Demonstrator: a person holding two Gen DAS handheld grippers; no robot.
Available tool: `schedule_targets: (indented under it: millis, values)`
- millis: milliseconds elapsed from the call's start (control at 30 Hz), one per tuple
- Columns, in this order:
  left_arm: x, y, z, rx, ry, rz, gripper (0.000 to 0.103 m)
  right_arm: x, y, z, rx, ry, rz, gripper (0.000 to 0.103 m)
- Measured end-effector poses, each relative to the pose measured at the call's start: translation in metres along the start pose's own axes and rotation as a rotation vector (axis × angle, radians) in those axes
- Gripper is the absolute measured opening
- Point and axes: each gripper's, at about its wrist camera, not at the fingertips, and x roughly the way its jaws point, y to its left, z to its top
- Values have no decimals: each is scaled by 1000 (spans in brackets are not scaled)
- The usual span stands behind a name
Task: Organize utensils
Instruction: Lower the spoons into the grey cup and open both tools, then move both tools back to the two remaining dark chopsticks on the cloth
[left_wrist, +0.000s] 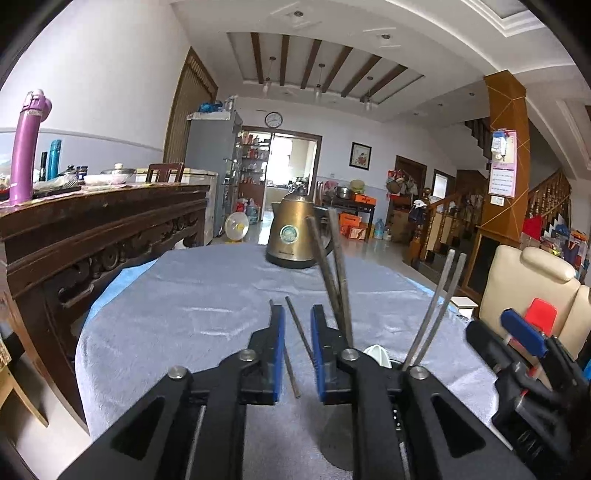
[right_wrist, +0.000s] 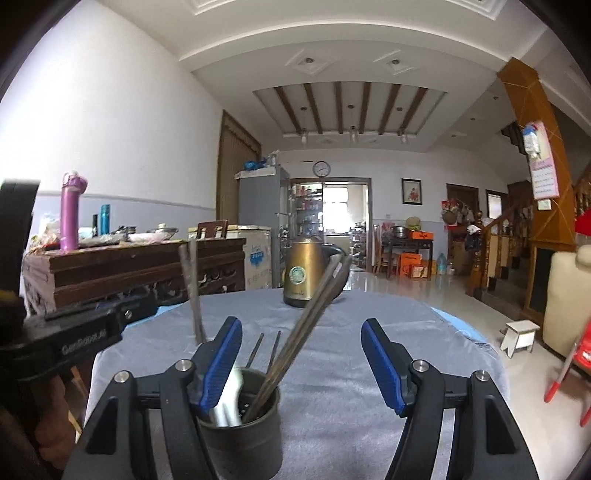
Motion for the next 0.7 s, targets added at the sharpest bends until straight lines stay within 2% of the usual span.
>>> schedule_targets:
  millis: [67,133,233,367,700]
  values:
    - [0,2,-1,-1,4,16,44,4,-7,0,15,21,-23,71]
    - [-1,2,-1,8,5,42,58,9,-11,-1,24,52,-40,71]
    - [0,0,0,30,18,52,63,14,-16,-2,25,99,-61,71]
    - [4,1,2,30,78,73,72,19,-20,0,16,143,-81,71]
    - [27,18,-3,-3,267,181,74,21,-30,-1,64,208,-97,72]
